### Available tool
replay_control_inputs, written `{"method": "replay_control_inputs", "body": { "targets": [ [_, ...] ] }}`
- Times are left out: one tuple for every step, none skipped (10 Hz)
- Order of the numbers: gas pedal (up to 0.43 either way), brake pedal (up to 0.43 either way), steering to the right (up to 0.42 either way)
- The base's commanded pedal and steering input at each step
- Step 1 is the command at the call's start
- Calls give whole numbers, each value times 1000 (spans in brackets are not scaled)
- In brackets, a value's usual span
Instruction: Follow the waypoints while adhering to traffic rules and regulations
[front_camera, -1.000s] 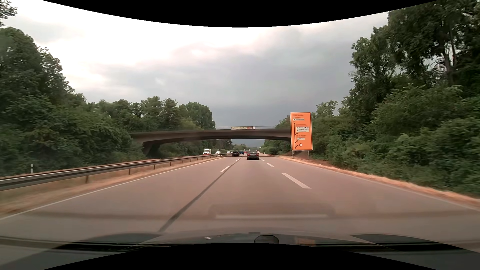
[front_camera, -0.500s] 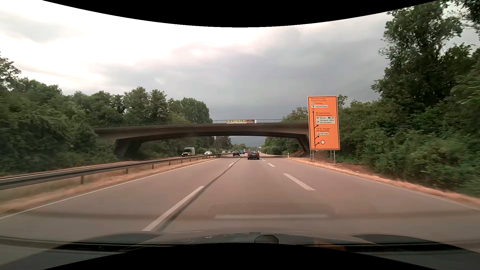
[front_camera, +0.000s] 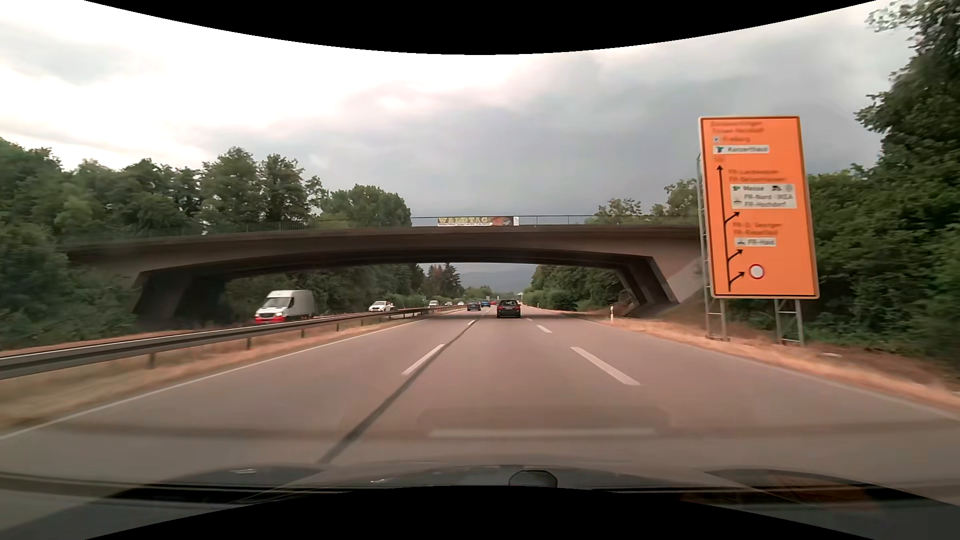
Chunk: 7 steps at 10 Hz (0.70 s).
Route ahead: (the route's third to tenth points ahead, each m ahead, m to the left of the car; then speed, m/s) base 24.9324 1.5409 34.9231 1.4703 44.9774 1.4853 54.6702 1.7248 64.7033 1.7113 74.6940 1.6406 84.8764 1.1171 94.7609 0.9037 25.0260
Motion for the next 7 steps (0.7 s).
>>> {"method": "replay_control_inputs", "body": {
  "targets": [
    [177, 0, 0],
    [177, 0, 0],
    [169, 0, 0],
    [169, 0, 0],
    [169, 0, 1],
    [169, 0, 1],
    [169, 0, 1]
  ]
}}
